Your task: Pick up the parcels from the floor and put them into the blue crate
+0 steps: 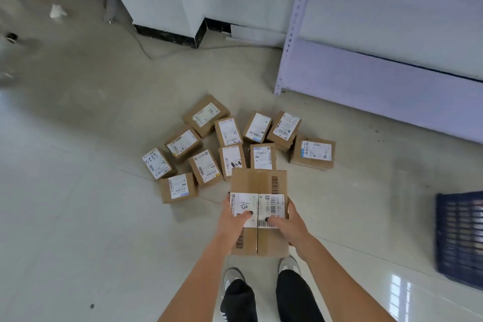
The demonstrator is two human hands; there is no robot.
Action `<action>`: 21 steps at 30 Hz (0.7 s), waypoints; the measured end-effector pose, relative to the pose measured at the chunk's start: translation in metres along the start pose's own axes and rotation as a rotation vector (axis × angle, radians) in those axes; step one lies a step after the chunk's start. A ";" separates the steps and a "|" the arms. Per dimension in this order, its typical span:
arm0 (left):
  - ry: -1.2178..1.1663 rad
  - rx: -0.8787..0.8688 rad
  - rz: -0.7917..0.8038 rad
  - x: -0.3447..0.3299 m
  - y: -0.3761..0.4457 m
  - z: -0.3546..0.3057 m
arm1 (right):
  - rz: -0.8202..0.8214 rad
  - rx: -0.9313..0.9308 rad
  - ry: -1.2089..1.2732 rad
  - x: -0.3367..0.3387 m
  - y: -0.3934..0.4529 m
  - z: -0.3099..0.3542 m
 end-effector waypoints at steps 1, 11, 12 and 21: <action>0.020 -0.002 0.013 -0.009 -0.021 -0.014 | -0.022 0.003 0.023 0.016 -0.027 0.004; 0.178 -0.138 0.220 -0.160 -0.212 -0.101 | -0.221 0.045 0.236 0.188 -0.239 -0.025; 0.189 -0.148 0.227 -0.178 -0.229 -0.103 | -0.235 0.060 0.244 0.206 -0.253 -0.035; 0.258 -0.237 0.373 -0.375 -0.355 -0.061 | -0.247 0.161 0.261 0.370 -0.357 -0.169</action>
Point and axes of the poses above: each hand's wrist, its own y-axis towards the middle knuckle, its own x-axis out of the back of the hand, z = x × y, the point moved 8 cm from there along y, towards the middle knuckle, and after that the axes turned 13 degrees about -y, right-handed, at the moved point
